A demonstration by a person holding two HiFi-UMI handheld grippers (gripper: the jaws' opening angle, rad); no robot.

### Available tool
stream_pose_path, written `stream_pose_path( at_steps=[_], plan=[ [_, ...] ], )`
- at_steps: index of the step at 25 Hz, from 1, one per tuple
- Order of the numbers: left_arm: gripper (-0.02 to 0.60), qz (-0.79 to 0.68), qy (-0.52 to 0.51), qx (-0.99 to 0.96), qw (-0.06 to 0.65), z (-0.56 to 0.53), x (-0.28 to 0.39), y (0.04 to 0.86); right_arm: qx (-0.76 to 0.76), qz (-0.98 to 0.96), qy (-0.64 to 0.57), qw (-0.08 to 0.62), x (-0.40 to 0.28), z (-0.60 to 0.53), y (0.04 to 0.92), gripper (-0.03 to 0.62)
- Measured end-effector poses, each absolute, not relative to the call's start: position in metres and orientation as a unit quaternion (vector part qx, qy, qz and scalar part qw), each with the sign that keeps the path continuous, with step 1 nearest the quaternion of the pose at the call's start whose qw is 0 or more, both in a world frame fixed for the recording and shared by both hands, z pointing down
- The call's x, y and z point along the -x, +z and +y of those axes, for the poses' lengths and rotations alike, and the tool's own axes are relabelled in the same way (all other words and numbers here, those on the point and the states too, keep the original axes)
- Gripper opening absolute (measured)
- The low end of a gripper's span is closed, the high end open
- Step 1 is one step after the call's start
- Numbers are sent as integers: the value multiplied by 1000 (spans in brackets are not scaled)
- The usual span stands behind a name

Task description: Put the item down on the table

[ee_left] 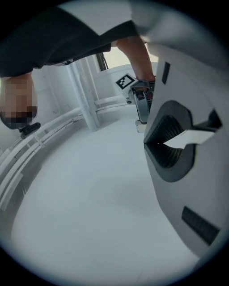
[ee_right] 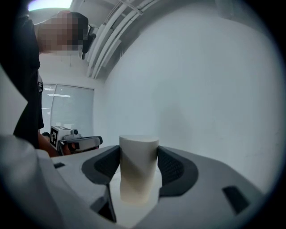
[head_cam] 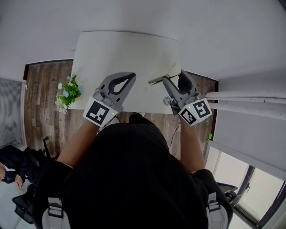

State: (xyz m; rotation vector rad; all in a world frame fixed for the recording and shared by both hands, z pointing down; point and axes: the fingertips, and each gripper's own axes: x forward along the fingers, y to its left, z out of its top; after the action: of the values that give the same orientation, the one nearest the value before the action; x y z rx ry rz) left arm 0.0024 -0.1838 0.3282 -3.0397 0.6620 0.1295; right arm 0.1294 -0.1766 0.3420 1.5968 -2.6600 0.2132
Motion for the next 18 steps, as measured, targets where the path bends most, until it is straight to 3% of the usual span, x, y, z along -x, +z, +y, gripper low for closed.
stream_pose_path(
  at_steps=[6, 18],
  plan=[
    [-6, 224, 30, 974, 18, -213, -48, 335, -497, -862, 79, 57, -169, -210, 366, 267],
    [-6, 224, 29, 974, 14, -237, -105, 363, -457, -852, 98, 236, -214, -252, 458, 265]
  ],
)
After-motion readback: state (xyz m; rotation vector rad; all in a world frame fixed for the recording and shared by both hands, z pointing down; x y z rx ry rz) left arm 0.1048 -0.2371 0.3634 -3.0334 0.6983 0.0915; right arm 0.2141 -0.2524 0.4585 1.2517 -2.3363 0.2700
